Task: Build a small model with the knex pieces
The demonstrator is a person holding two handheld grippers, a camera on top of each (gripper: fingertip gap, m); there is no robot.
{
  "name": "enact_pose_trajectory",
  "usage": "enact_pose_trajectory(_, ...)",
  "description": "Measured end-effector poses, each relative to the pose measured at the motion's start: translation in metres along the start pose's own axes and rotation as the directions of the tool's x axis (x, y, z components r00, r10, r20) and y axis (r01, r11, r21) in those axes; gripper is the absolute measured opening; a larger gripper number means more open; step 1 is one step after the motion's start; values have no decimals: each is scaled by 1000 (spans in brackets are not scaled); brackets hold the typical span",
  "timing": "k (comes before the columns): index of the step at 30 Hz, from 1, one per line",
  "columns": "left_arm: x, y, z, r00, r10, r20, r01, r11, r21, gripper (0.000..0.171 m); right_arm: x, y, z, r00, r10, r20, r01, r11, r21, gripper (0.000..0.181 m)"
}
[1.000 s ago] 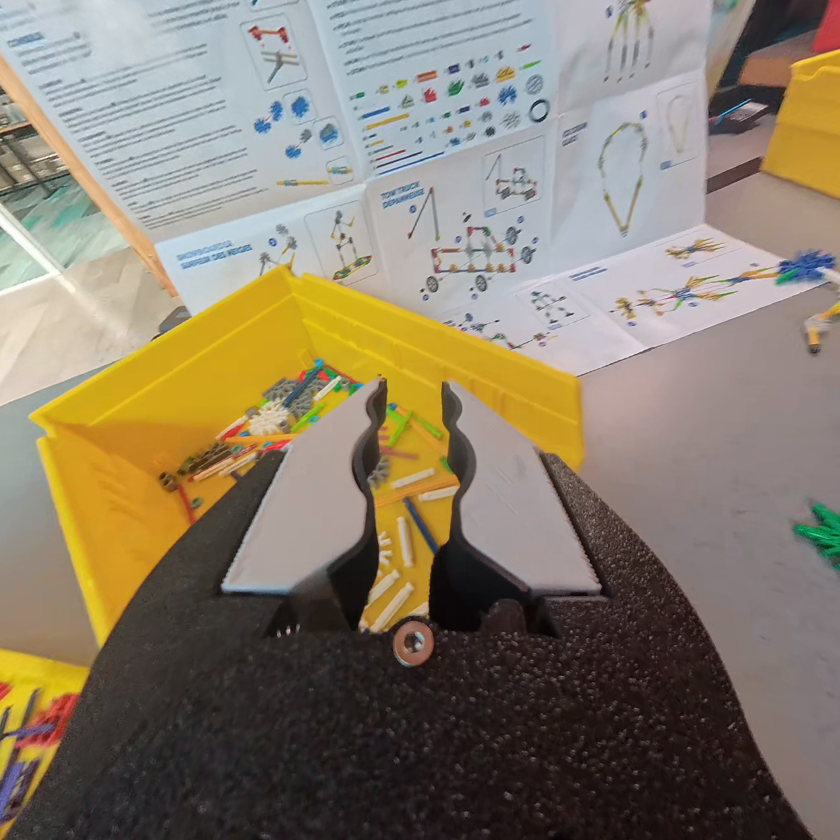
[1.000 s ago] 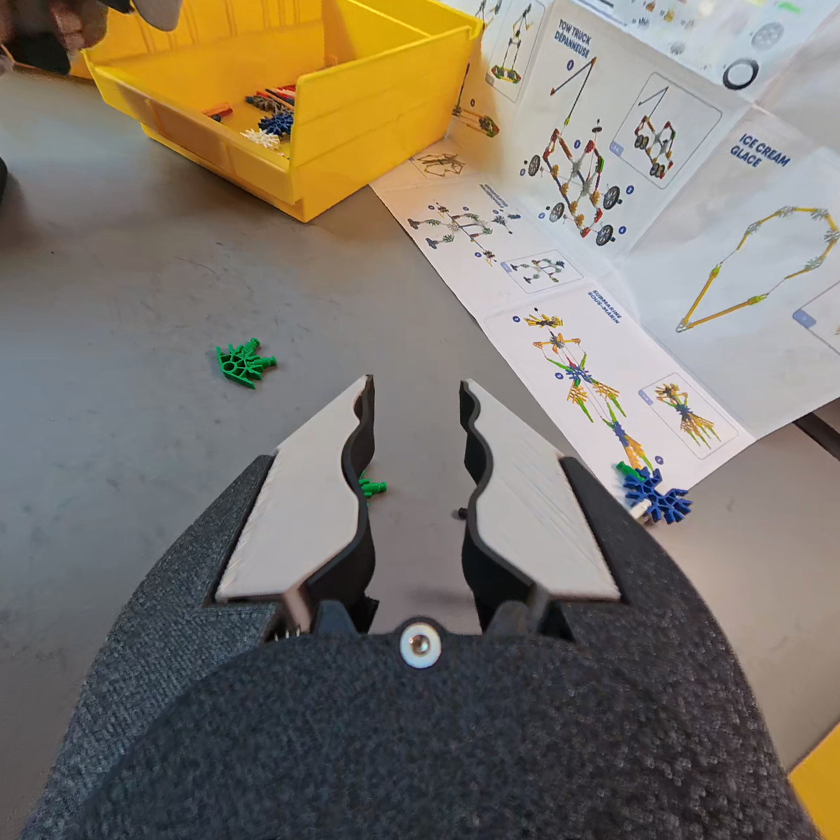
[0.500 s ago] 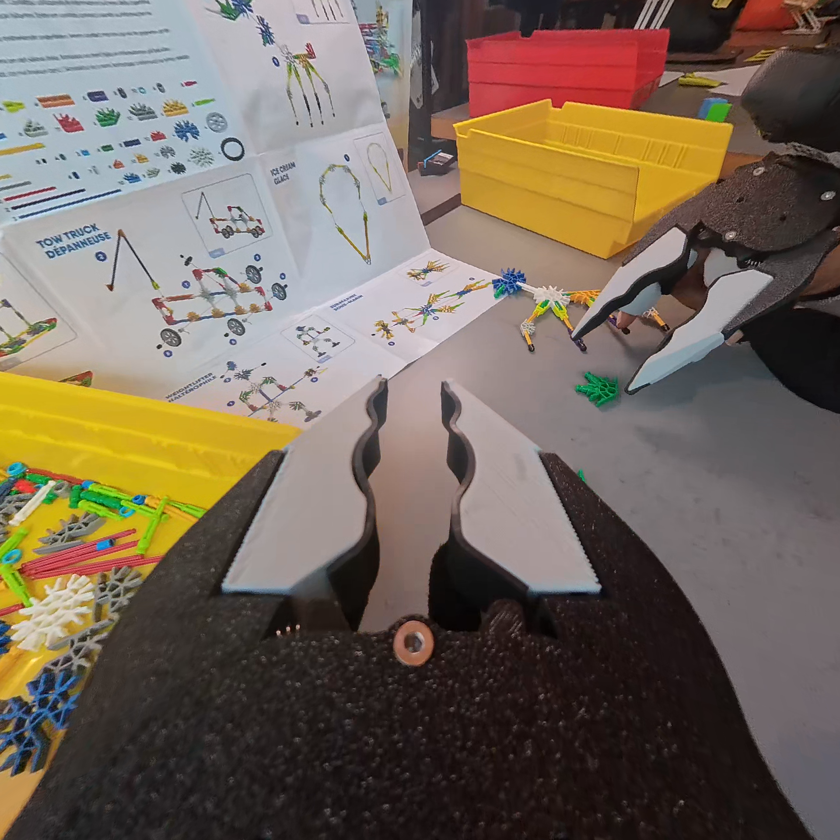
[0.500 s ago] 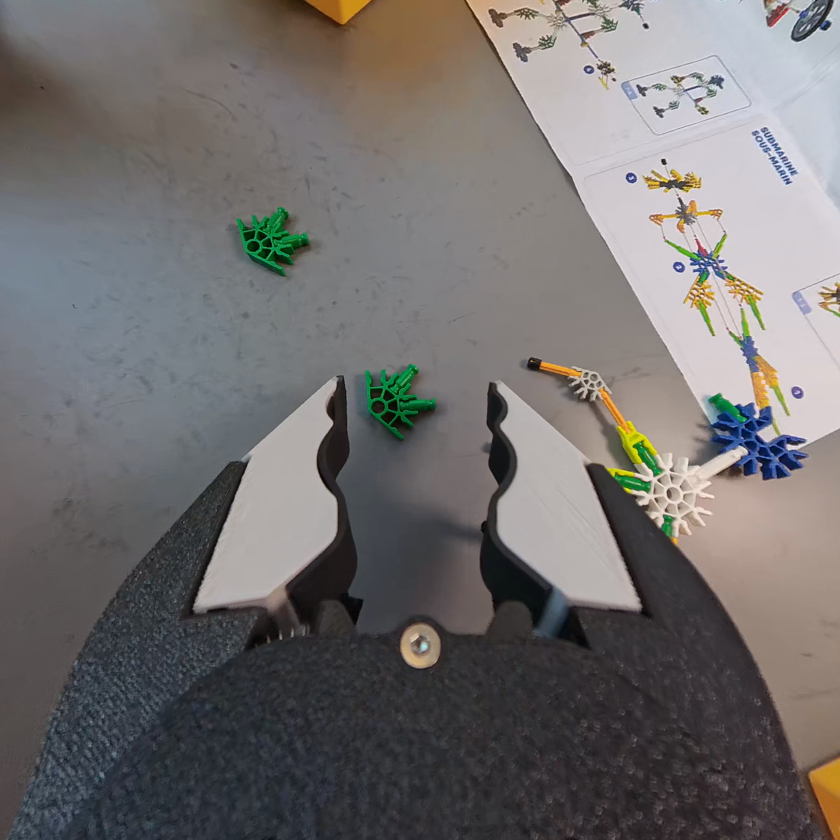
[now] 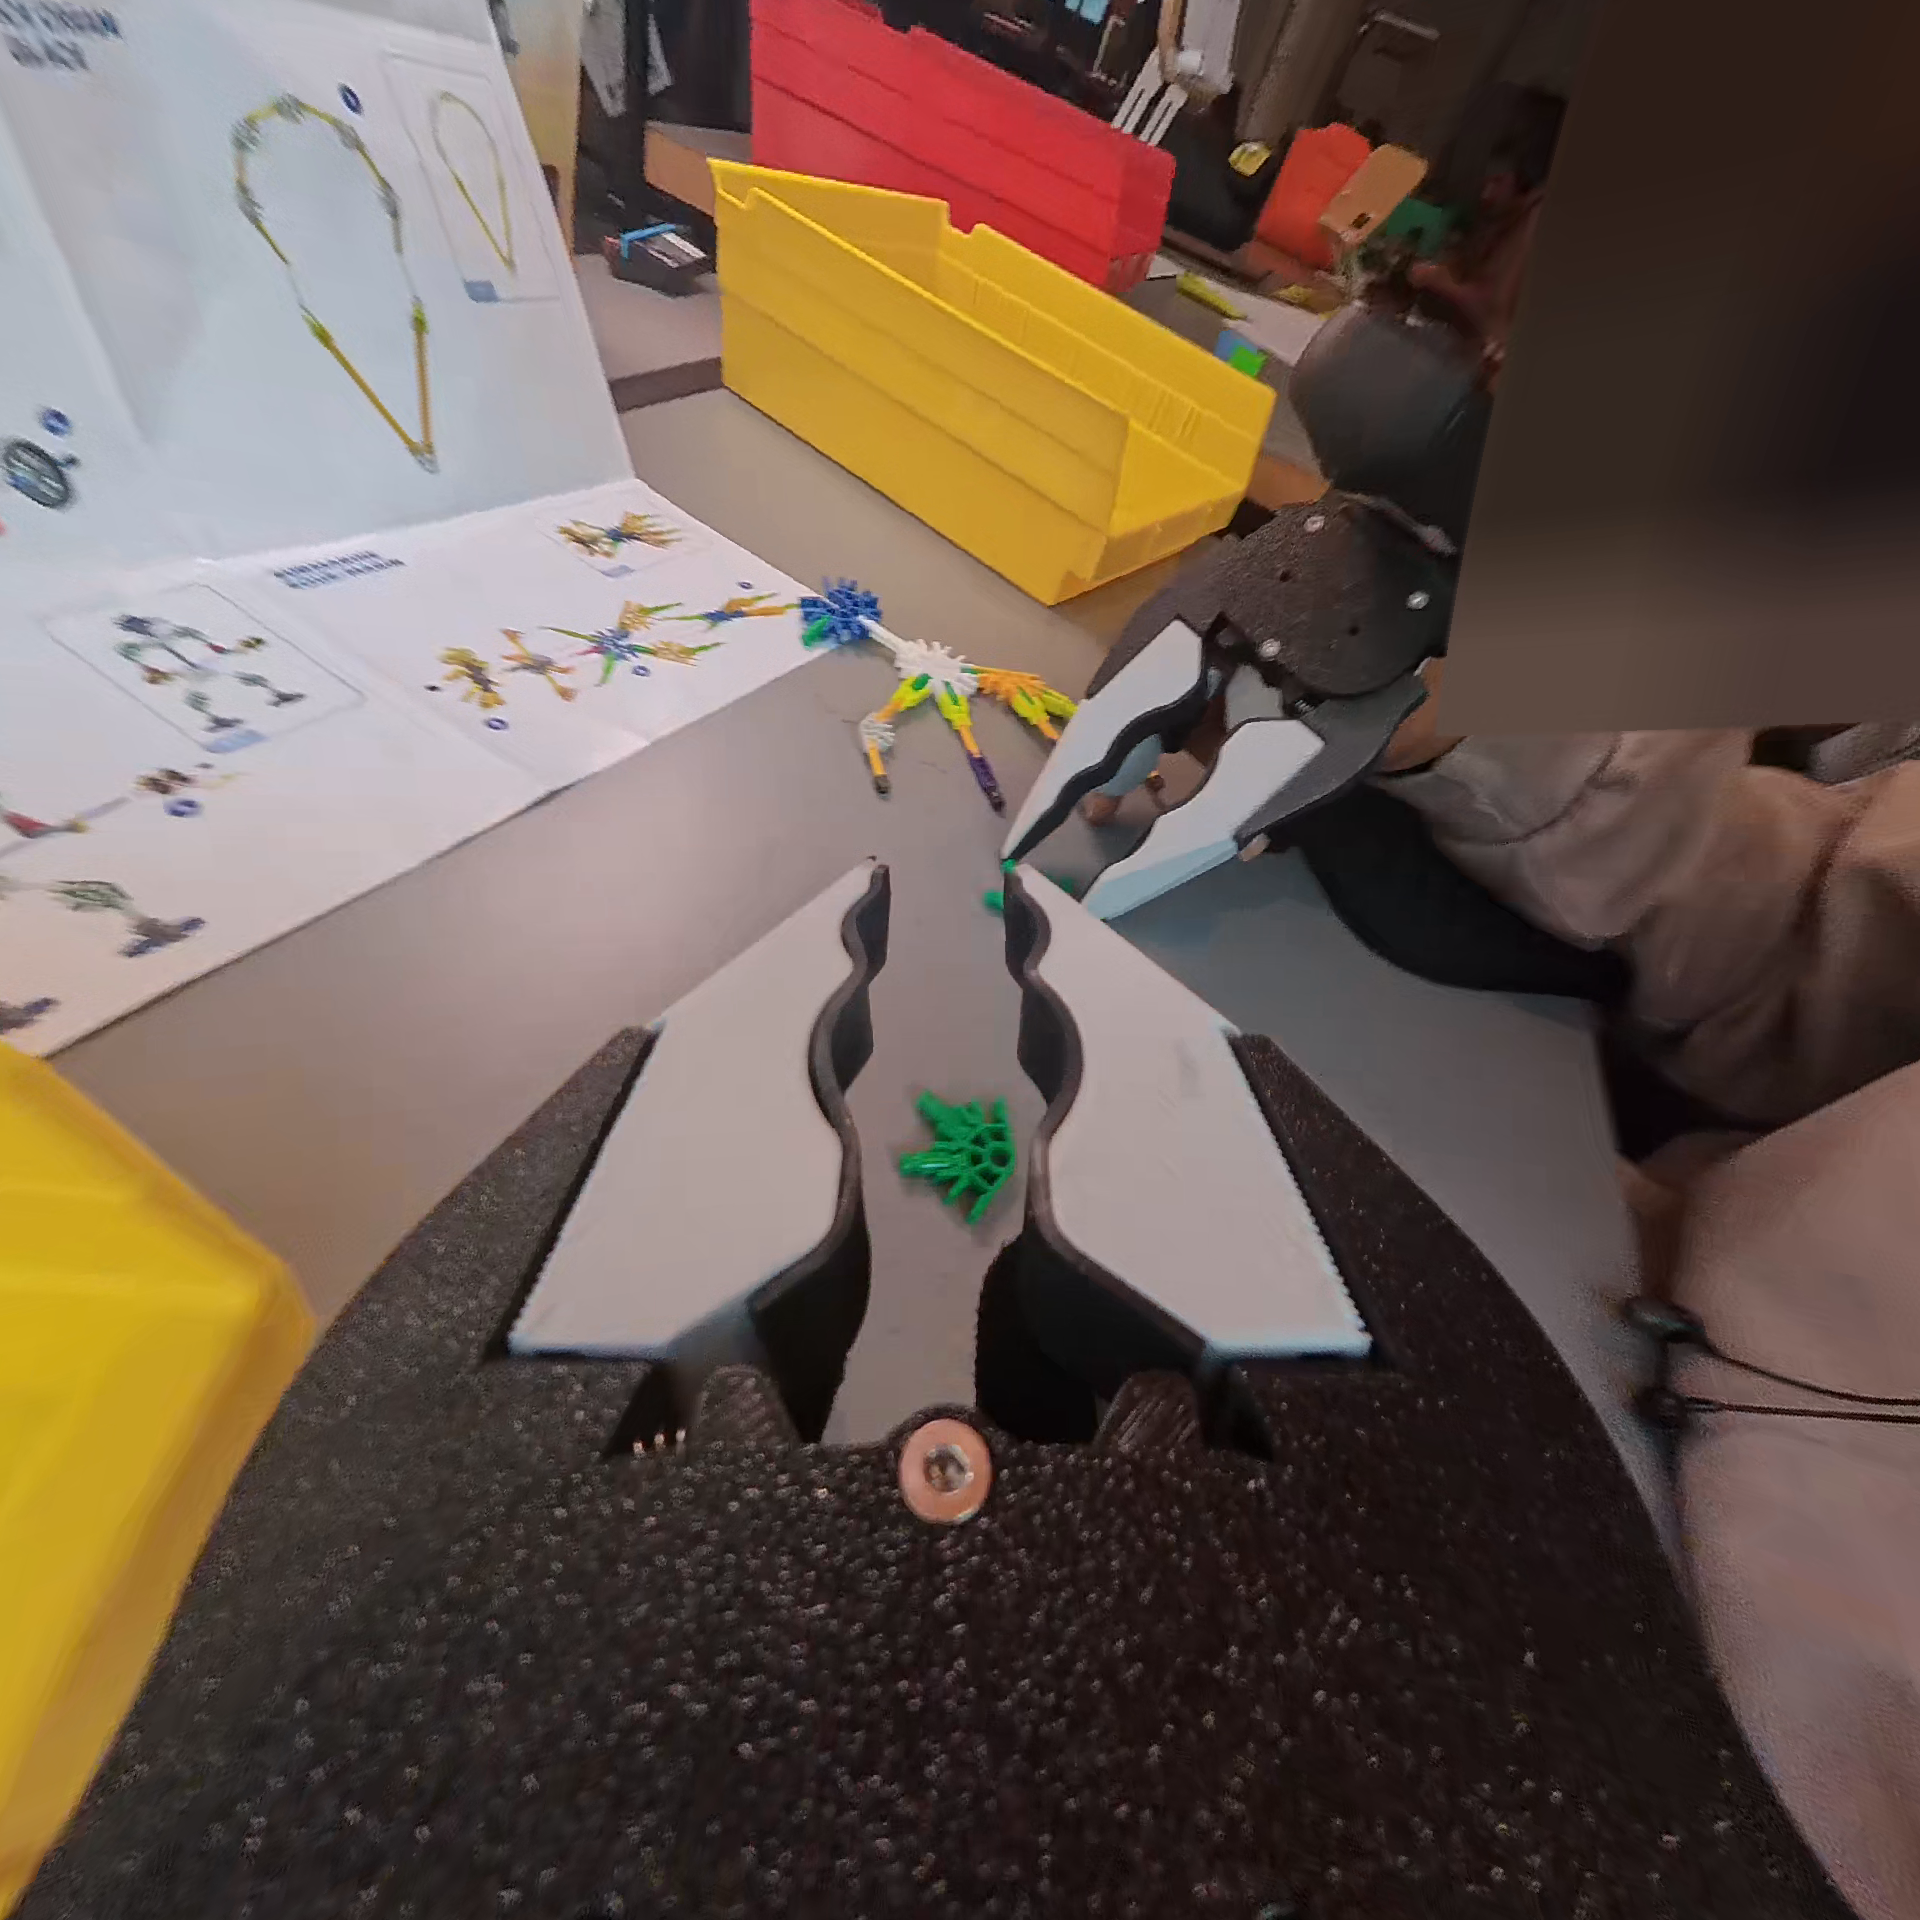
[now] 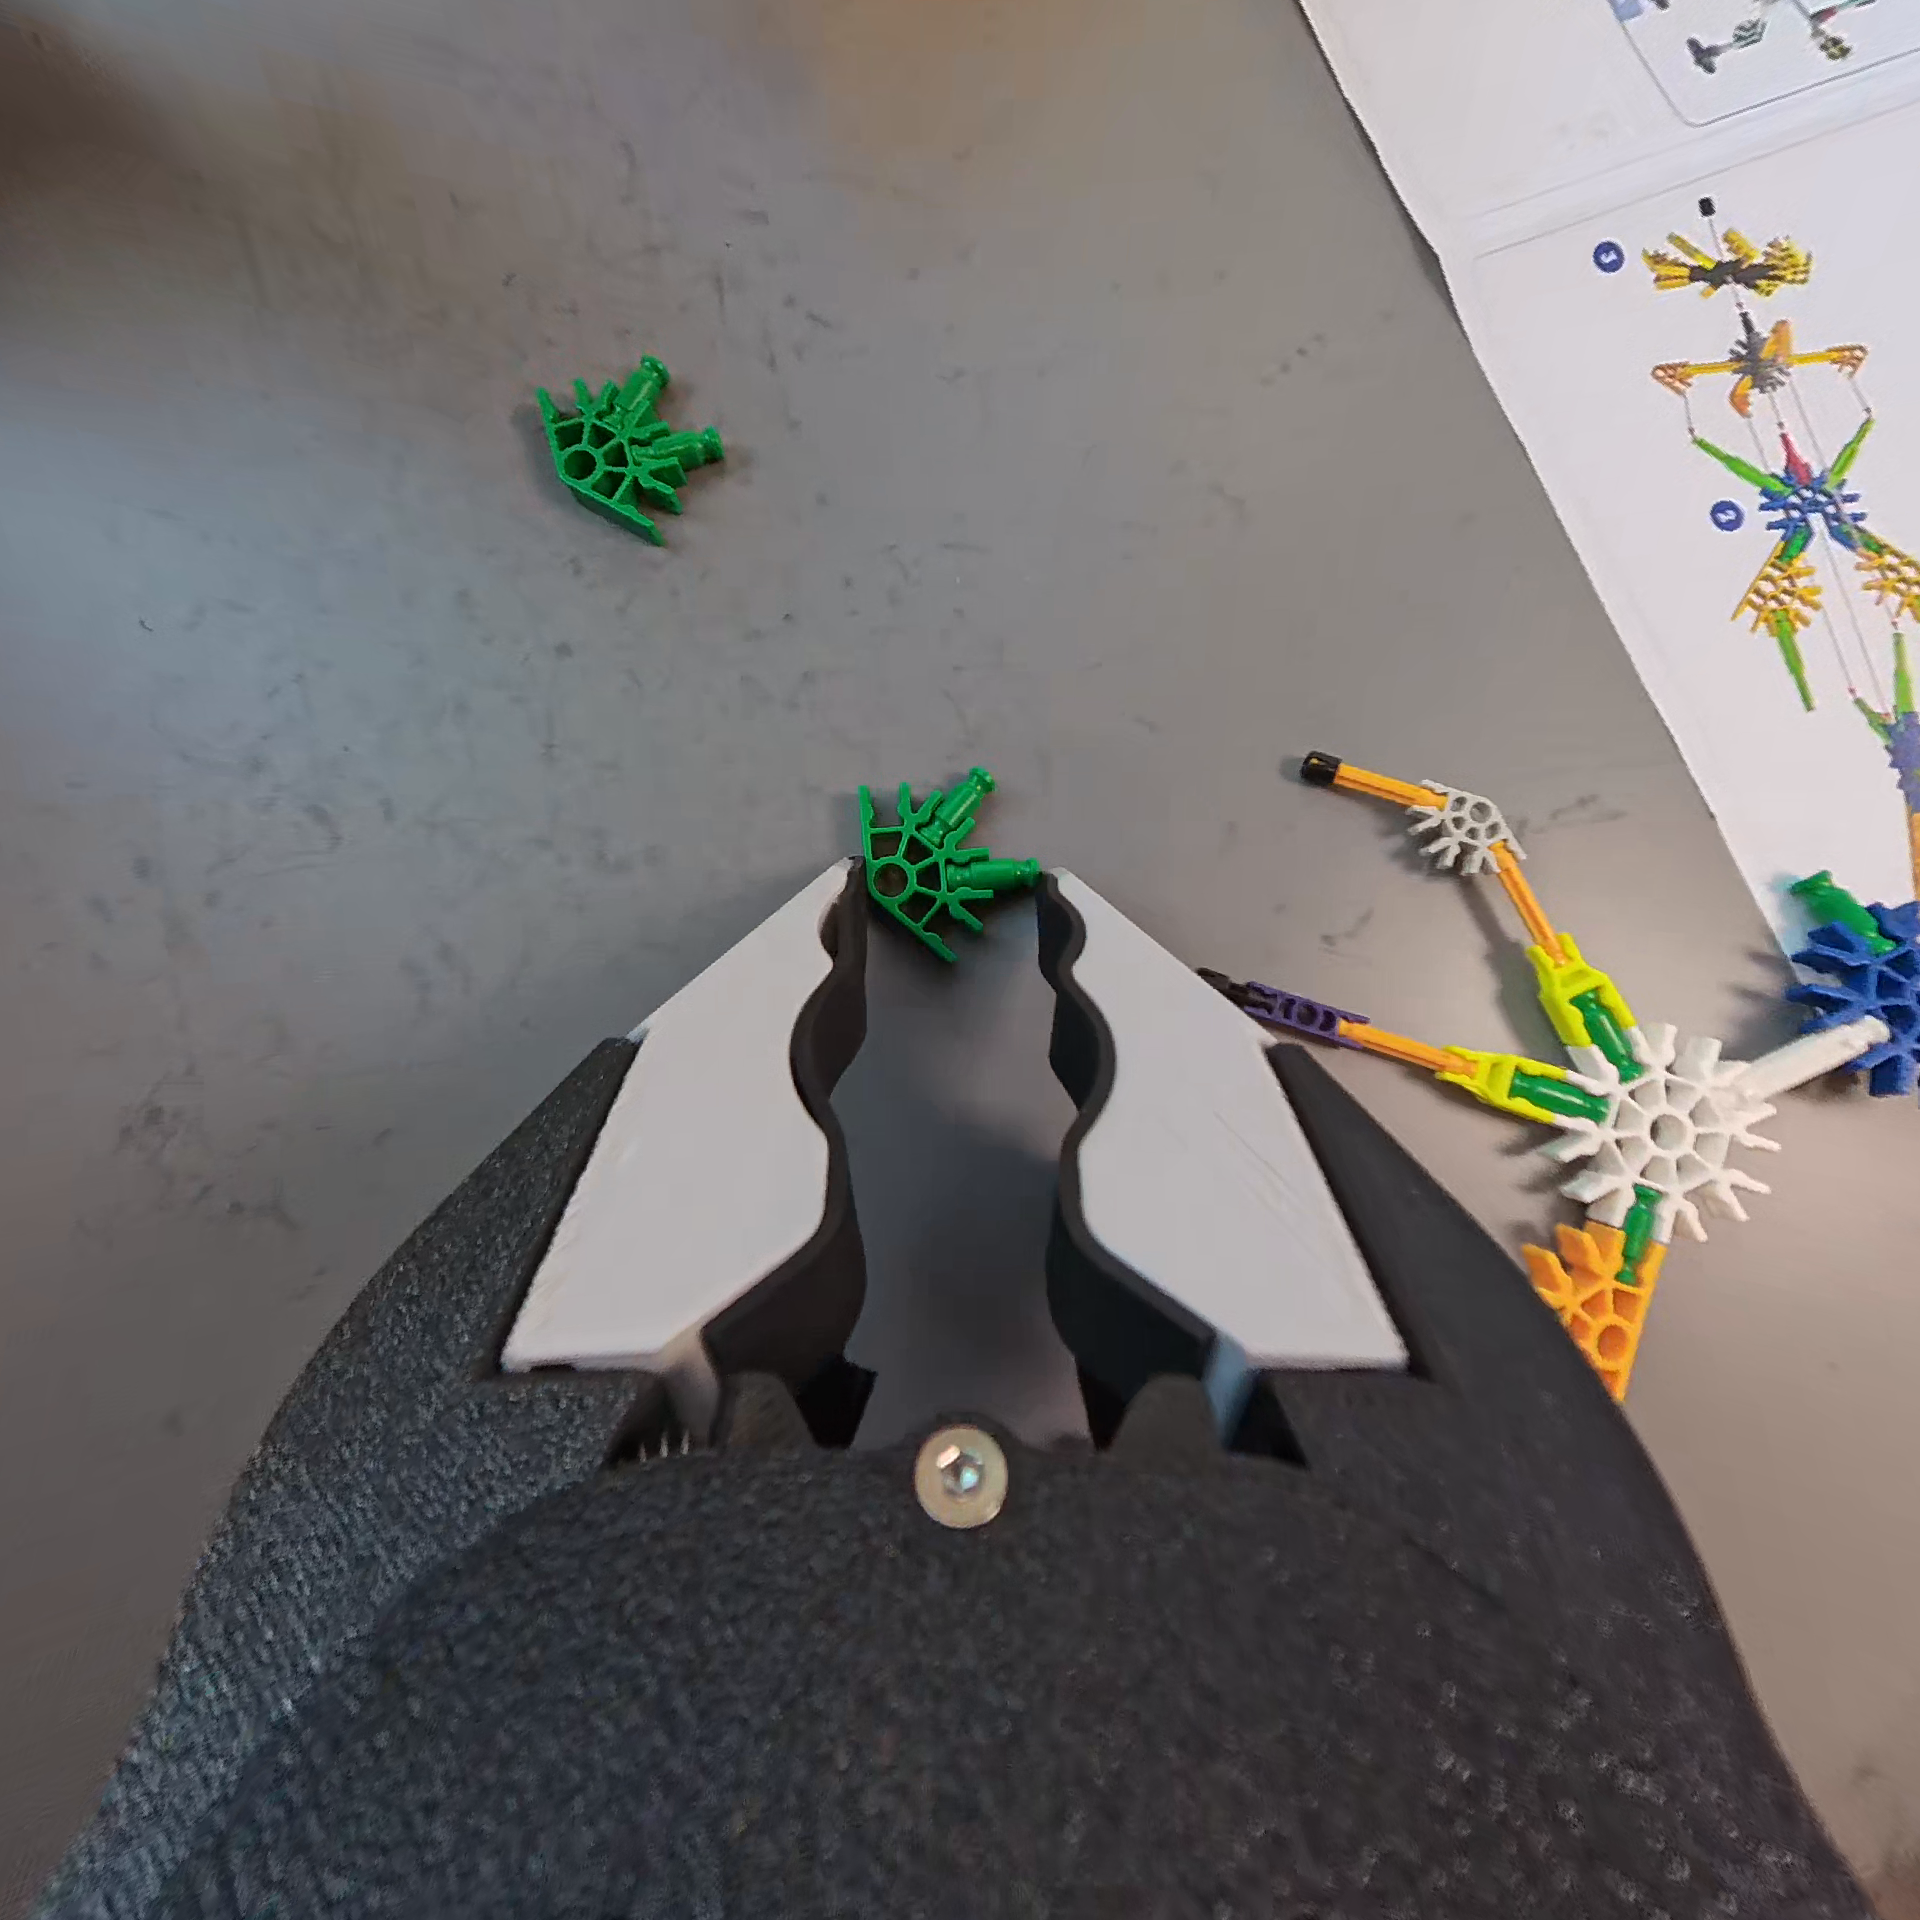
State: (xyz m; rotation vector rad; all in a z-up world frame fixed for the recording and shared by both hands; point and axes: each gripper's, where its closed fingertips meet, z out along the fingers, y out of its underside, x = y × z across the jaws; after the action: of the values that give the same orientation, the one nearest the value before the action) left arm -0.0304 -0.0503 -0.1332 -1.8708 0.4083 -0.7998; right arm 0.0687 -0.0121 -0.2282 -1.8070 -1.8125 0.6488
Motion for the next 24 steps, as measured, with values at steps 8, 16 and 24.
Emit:
enact_pose_trajectory(8, 35, -1, 25, 919, -311, -244, 331, 942, 47, 34, -13, -93, -47, 959, -161, -232, 257, 836, 484, 31)
enact_pose_trajectory(16, 53, -16, 20, 919, -240, -313, 295, 945, 142, 8, -38, -117, -59, 896, -233, -378, 420, 723, 549, 31)
enact_pose_trajectory(24, 62, 3, 0, 940, 176, -292, -180, 984, 15, 5, -65, -111, -70, 964, -264, -24, 216, 730, 648, 29)
